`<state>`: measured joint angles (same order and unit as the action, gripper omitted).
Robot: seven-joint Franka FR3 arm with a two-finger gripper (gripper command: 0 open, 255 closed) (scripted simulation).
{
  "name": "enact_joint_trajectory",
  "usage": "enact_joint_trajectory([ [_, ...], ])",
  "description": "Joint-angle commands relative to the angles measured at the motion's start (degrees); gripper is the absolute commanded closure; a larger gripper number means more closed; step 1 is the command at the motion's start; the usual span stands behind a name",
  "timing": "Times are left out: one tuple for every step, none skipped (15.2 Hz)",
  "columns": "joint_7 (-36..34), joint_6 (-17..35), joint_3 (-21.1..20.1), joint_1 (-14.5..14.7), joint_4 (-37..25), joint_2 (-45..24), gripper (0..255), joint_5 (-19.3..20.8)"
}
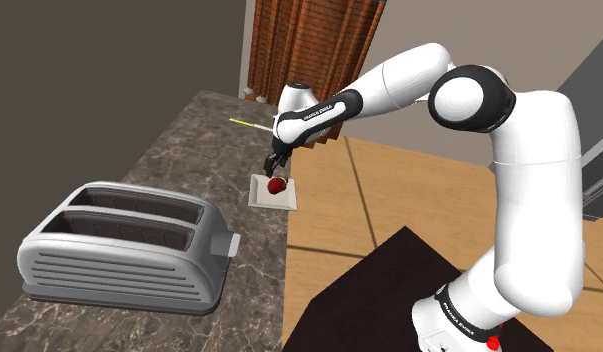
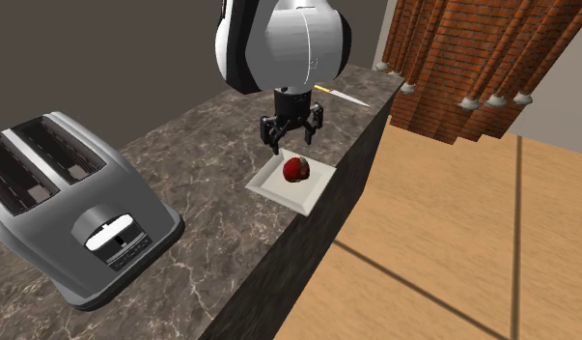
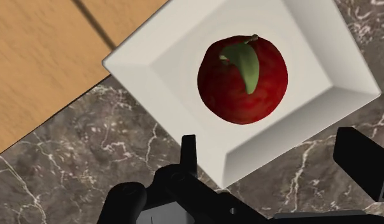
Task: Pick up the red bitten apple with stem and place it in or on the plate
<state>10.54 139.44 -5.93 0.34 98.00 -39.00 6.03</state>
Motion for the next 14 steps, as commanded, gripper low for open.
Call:
enact_joint_trajectory([
  [0.0, 0.0, 0.0, 0.0, 0.0, 0.0, 0, 0.0],
  [0.0, 0.0, 0.0, 0.0, 0.0, 0.0, 0, 0.0],
  [0.1, -1.2, -0.2, -0.1, 0.3, 1.5, 0, -0.2],
  [0.2, -2.3, -0.3, -0.2, 0.5, 2.9, 0, -0.3],
  [0.3, -3.6, -0.5, -0.3, 0.7, 4.3, 0, -0.5],
  [0.4, -4.6, -0.6, -0.4, 0.8, 5.3, 0, -0.7],
  [0.4, -4.6, -0.6, -0.4, 0.8, 5.3, 0, -0.7],
  [0.4, -4.5, -0.6, -0.4, 0.8, 5.3, 0, -0.7],
  [0.4, -4.6, -0.6, -0.4, 0.8, 5.3, 0, -0.7],
  [0.4, -4.6, -0.6, -0.4, 0.8, 5.3, 0, -0.7],
  [0.4, -4.6, -0.6, -0.4, 0.8, 5.3, 0, -0.7],
  [0.4, -4.6, -0.6, -0.4, 0.8, 5.3, 0, -0.7],
  [0.4, -4.6, -0.6, -0.4, 0.8, 5.3, 0, -0.7],
  [0.4, -4.6, -0.6, -0.4, 0.8, 5.3, 0, -0.7],
])
